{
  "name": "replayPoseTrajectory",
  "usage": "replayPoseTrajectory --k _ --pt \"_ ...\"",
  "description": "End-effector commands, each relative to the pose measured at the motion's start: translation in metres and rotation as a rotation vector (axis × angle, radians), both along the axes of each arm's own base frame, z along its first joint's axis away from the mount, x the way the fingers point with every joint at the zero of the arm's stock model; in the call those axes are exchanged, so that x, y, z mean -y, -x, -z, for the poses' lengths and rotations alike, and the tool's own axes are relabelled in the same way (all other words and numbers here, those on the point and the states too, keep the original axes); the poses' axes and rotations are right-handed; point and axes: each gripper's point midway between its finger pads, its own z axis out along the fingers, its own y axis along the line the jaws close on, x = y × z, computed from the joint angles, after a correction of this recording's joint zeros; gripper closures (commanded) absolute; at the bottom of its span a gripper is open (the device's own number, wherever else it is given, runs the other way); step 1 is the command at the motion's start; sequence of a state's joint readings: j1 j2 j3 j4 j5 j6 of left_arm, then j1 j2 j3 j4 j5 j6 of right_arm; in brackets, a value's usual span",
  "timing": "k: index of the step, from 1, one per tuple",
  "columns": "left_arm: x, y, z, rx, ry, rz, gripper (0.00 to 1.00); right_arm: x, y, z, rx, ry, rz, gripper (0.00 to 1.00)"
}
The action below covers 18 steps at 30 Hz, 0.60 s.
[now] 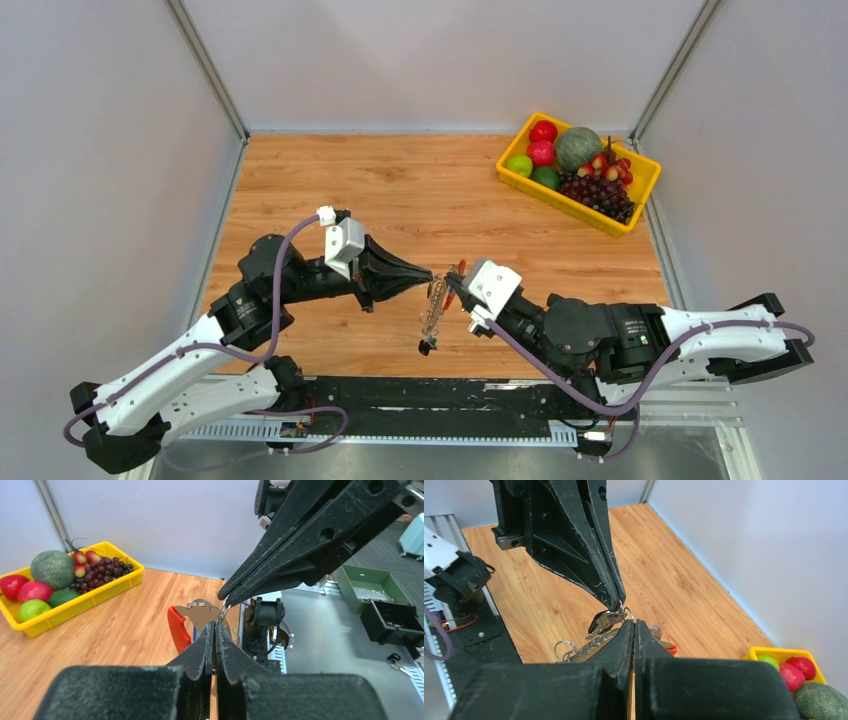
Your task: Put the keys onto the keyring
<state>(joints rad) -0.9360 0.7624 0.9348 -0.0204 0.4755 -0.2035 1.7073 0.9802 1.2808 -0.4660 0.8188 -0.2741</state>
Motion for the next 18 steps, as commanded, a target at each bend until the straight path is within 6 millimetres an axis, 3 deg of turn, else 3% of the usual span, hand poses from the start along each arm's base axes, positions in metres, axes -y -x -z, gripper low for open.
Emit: replayPoseTrajectory --k 1,11,18 --pt "-0.004 0.02 -0.02 0.045 0.062 0.096 0.91 0.012 0.001 -0.029 -0.021 -0.15 -0.012 1.0" --pt "-0.004 0.032 -0.018 0.025 0.066 0.162 0.71 0.018 0.013 -0.054 -0.042 -0.291 -0.119 1.0" --pt "-0.009 0.035 -0.029 0.041 0.102 0.156 0.57 0.014 0.021 -0.058 -0.043 -0.304 -0.178 1.0"
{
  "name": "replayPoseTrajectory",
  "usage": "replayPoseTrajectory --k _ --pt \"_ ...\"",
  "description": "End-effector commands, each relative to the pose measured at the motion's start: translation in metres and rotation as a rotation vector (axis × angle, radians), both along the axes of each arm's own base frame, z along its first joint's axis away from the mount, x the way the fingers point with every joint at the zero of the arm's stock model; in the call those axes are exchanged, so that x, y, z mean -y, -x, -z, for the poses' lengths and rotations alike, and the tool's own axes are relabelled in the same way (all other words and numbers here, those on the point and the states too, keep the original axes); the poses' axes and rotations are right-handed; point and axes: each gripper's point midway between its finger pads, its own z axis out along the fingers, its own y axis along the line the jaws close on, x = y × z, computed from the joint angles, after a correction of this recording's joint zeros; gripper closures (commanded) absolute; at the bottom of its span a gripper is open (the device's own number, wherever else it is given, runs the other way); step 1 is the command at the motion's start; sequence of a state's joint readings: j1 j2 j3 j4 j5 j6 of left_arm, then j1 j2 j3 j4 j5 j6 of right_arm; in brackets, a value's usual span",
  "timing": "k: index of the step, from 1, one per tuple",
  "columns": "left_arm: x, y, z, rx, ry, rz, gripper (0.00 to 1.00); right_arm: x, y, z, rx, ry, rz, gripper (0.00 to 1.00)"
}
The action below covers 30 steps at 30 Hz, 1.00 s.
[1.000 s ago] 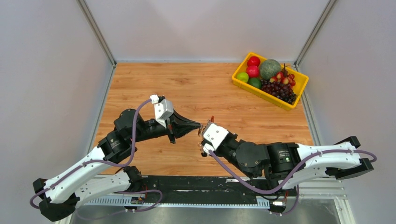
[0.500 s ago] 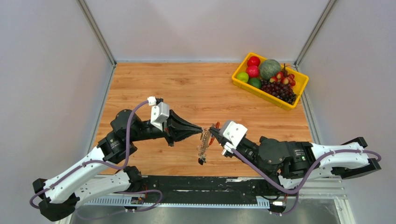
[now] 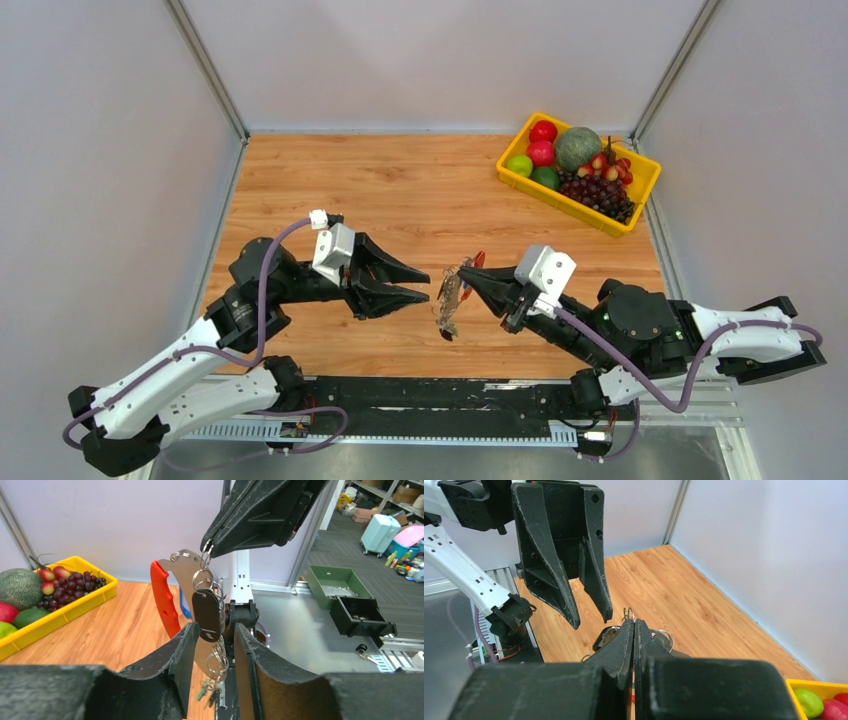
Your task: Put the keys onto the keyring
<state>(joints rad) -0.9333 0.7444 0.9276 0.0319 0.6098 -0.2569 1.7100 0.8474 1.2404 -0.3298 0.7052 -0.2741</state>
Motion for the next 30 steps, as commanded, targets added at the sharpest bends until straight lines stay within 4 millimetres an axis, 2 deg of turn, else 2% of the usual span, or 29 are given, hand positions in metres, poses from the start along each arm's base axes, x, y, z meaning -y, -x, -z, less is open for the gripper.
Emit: replayPoseTrajectory --k 1,7,14,25,30 --pt "-0.009 0.009 -0.021 0.04 0.074 0.018 0.54 -0.005 0.011 -0.016 -0.008 -0.079 -0.071 1.0" --pt "-0.015 0.02 -0.043 0.099 0.137 0.057 0.46 -0.003 0.019 -0.021 -0.011 -0.111 -0.13 1.0" --pt "-0.013 0.029 -0.054 0.103 0.177 0.115 0.42 -0.009 0.029 -0.031 -0.014 -0.146 -0.19 1.0" --pt "-0.01 0.031 -0.056 0.088 0.213 0.151 0.42 -0.021 0.037 -0.042 -0.003 -0.178 -0.23 1.0" --pt "-0.01 0.033 -0.055 0.085 0.216 0.16 0.49 -0.022 0.038 -0.047 -0.001 -0.191 -0.234 1.0"
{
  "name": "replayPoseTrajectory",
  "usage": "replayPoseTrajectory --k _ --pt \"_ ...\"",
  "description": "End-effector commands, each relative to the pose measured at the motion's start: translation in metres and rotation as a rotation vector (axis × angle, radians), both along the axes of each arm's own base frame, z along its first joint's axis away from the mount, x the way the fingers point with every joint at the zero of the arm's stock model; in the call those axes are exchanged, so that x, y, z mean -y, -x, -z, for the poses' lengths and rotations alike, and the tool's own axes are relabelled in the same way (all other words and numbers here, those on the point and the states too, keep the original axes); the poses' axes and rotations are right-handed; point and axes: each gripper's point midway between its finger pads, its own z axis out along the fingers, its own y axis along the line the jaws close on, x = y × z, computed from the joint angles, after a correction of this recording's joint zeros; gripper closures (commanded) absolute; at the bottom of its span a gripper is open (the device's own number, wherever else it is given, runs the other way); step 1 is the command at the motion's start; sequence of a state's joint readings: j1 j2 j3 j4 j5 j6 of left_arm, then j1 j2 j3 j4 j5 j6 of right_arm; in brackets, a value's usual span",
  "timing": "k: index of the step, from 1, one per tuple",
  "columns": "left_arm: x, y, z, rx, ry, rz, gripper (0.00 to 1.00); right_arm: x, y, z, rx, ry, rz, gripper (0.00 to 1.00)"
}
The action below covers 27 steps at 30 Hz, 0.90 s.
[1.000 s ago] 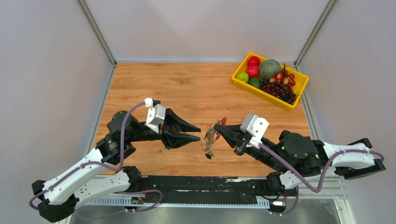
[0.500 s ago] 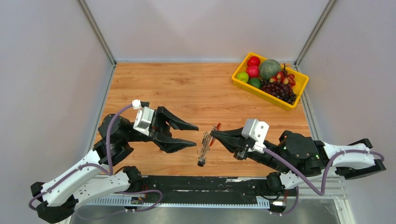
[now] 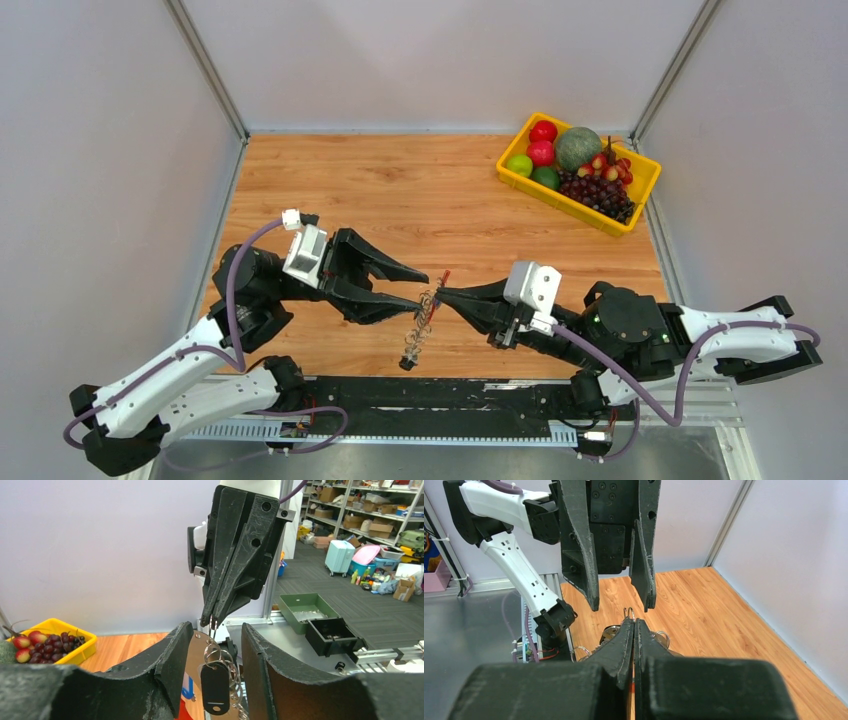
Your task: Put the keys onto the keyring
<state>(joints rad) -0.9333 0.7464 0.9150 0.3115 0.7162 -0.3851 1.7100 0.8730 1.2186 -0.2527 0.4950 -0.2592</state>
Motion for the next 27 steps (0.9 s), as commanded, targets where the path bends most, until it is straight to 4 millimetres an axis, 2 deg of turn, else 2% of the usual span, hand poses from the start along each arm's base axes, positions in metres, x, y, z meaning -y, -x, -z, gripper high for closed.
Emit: replayPoseTrajectory --k 1,14,16,18,23,27 --pt "-0.003 0.005 -0.007 0.022 0.03 0.025 0.5 0.008 0.004 -0.043 -0.025 -0.152 -0.028 1.0" --pt "0.0 0.003 -0.002 0.018 0.017 0.022 0.56 0.006 0.005 -0.049 -0.012 -0.167 -0.035 1.0" --pt "0.0 0.003 -0.002 0.017 0.017 0.023 0.59 0.004 0.006 -0.049 -0.01 -0.165 -0.039 1.0" --pt "0.001 0.003 -0.002 0.015 0.015 0.026 0.66 0.004 0.006 -0.05 -0.008 -0.166 -0.041 1.0" --pt "0.001 0.003 -0.001 0.013 0.012 0.027 0.69 0.005 0.007 -0.053 -0.004 -0.174 -0.044 1.0" --pt "0.002 0.002 -0.001 0.013 0.008 0.027 0.8 0.005 0.007 -0.053 -0.003 -0.177 -0.047 1.0"
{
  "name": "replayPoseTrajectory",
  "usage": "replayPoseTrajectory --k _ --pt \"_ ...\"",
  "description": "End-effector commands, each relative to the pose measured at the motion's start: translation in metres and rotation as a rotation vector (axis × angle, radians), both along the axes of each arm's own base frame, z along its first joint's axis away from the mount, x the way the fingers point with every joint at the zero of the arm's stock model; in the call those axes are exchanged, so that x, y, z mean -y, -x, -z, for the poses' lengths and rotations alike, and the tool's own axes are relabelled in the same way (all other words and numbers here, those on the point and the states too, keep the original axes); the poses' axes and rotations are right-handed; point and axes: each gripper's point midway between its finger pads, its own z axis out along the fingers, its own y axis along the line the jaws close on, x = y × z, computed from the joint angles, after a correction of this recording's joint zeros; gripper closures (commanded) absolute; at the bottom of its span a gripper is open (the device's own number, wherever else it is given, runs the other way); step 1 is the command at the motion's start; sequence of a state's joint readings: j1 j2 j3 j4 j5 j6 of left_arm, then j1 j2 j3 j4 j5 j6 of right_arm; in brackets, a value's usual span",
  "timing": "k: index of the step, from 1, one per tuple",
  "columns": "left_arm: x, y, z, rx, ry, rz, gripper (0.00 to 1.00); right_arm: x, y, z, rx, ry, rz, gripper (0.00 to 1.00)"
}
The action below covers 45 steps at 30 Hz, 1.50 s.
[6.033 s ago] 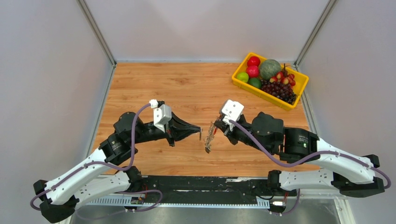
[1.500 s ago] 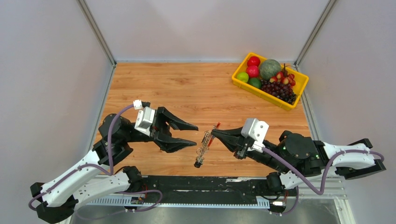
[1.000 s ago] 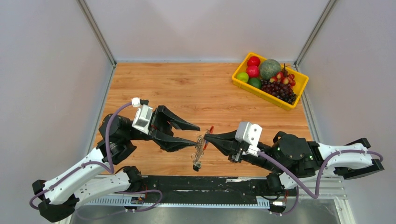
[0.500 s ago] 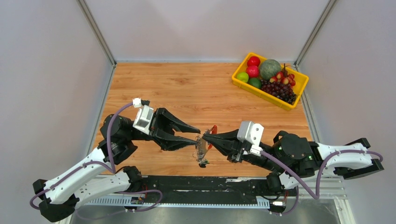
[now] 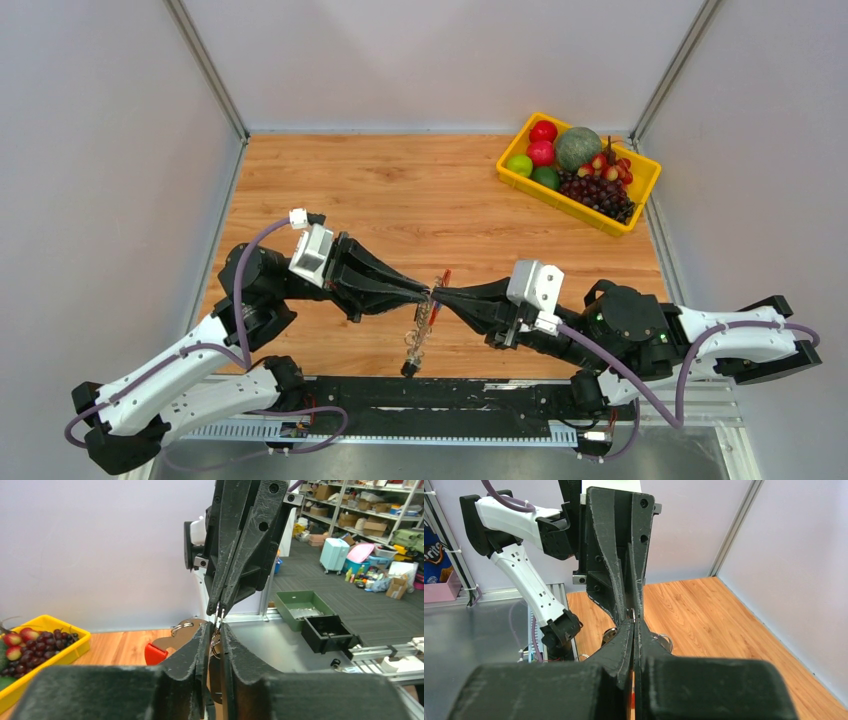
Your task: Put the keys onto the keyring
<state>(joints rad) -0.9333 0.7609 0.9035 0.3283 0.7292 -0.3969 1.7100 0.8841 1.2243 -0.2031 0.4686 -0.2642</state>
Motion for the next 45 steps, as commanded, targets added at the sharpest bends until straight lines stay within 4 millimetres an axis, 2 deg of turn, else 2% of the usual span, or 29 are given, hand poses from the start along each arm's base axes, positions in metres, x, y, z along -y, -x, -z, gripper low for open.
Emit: replayPoseTrajectory --k 1,2,3,5,8,15,19,23,28,29,30,33,37,45 --pt "-0.002 0.003 -0.007 0.023 0.019 0.013 0.86 0.01 0.003 -0.043 -0.008 -0.137 -0.023 1.0" --pt "-0.002 0.003 -0.007 0.022 0.018 0.013 0.89 0.01 0.003 -0.042 -0.008 -0.136 -0.024 1.0" --pt "-0.002 0.002 -0.007 0.021 0.019 0.011 0.96 0.01 0.003 -0.042 -0.007 -0.136 -0.023 1.0" --pt "-0.002 0.002 -0.008 0.021 0.022 0.007 0.99 0.01 0.002 -0.04 -0.007 -0.132 -0.021 1.0" --pt "-0.001 0.0 -0.009 0.022 0.021 -0.002 1.0 0.011 0.001 -0.037 -0.016 -0.125 -0.016 1.0" --pt "0.005 -0.02 0.008 -0.017 -0.091 -0.098 1.0 0.018 -0.003 -0.021 -0.072 -0.047 0.008 1.0" --pt "0.003 -0.024 0.009 -0.011 -0.121 -0.129 1.0 0.025 -0.003 -0.017 -0.107 -0.01 0.011 0.85" --pt "0.003 -0.026 0.018 -0.011 -0.181 -0.139 1.0 0.035 -0.002 -0.019 -0.146 0.016 0.003 0.61" --pt "0.003 -0.024 0.036 -0.007 -0.292 -0.115 1.0 0.035 -0.005 -0.006 -0.183 0.147 0.043 0.47" --pt "0.003 -0.022 0.033 0.0 -0.296 -0.107 1.0 0.033 -0.005 -0.002 -0.196 0.175 0.054 0.46" --pt "0.004 -0.021 0.04 -0.008 -0.329 -0.093 1.0 0.03 -0.005 0.001 -0.2 0.208 0.058 0.45" --pt "0.003 -0.015 0.042 -0.006 -0.365 -0.056 1.0 0.023 -0.001 0.014 -0.237 0.28 0.059 0.43" --pt "0.002 -0.008 0.049 -0.017 -0.407 -0.01 1.0 0.013 0.004 0.023 -0.279 0.331 0.021 0.45" --pt "-0.002 0.005 0.063 -0.029 -0.464 0.074 1.0 -0.001 0.003 0.029 -0.335 0.357 -0.02 0.48"
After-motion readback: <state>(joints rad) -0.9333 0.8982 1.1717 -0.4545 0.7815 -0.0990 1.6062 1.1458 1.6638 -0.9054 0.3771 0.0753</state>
